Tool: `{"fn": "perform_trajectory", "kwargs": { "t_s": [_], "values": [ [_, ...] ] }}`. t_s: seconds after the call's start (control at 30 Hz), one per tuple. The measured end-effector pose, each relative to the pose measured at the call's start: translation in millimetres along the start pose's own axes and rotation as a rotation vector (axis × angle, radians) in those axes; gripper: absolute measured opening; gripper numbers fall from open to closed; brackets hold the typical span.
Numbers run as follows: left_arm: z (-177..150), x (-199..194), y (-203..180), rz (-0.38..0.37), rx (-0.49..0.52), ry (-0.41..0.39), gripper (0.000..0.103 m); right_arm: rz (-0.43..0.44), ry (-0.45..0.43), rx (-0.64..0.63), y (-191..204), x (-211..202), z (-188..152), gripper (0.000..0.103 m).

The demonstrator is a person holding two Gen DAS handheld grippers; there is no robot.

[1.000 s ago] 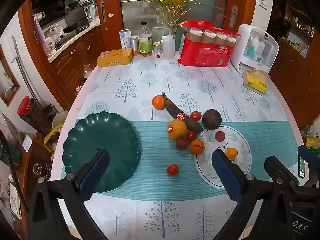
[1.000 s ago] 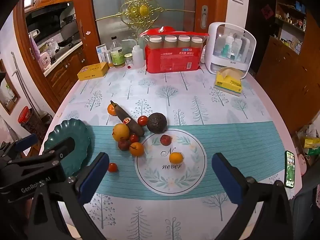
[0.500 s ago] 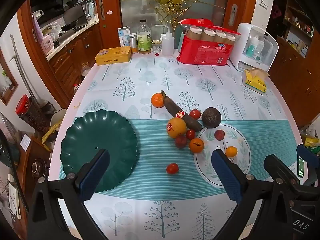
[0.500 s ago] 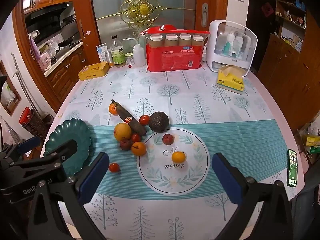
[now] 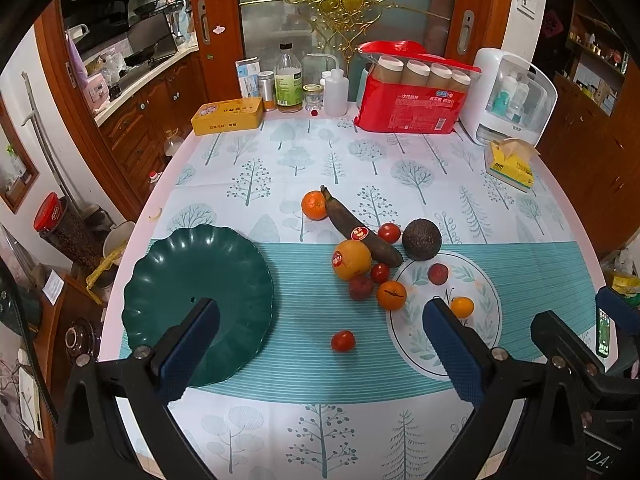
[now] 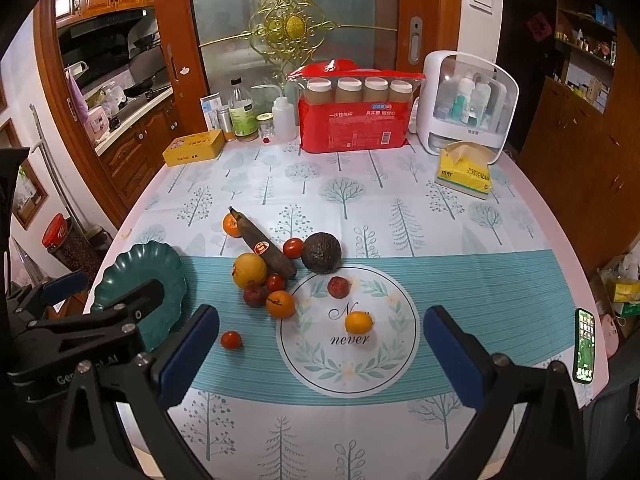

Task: Organize fruits

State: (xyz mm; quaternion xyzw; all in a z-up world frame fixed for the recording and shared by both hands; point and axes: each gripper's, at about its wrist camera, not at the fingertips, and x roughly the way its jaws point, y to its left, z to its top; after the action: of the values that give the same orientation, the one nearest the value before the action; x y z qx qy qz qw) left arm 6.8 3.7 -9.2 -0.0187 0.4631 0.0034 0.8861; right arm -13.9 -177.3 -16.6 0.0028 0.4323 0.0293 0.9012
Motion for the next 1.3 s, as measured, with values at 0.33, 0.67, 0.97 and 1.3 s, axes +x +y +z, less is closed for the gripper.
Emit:
{"fn": "perform_trajectory", "kwargs": {
  "t_s": [0.33,0.67,0.97,1.3],
  "values": [
    [3,-3,-5,0.005,-0.002,-0.003,0.101,0.005,-0.002,0.001,-4,-2,2,0.103],
    [2,-3,-9,0.005,-0.006,0.0,0.101,0.014,-0.001,0.002,-7,-1,4,0.103],
    [1,1,-17,0.003,-0.016,0.009,0.101,0.031,0.006,0.001,-14,3,5,0.103],
    [4,11,-32,-0.032,-0.042,0.01,0.1,0.051,0.022,-0.02,-31,16,10,0.103]
  ]
}}
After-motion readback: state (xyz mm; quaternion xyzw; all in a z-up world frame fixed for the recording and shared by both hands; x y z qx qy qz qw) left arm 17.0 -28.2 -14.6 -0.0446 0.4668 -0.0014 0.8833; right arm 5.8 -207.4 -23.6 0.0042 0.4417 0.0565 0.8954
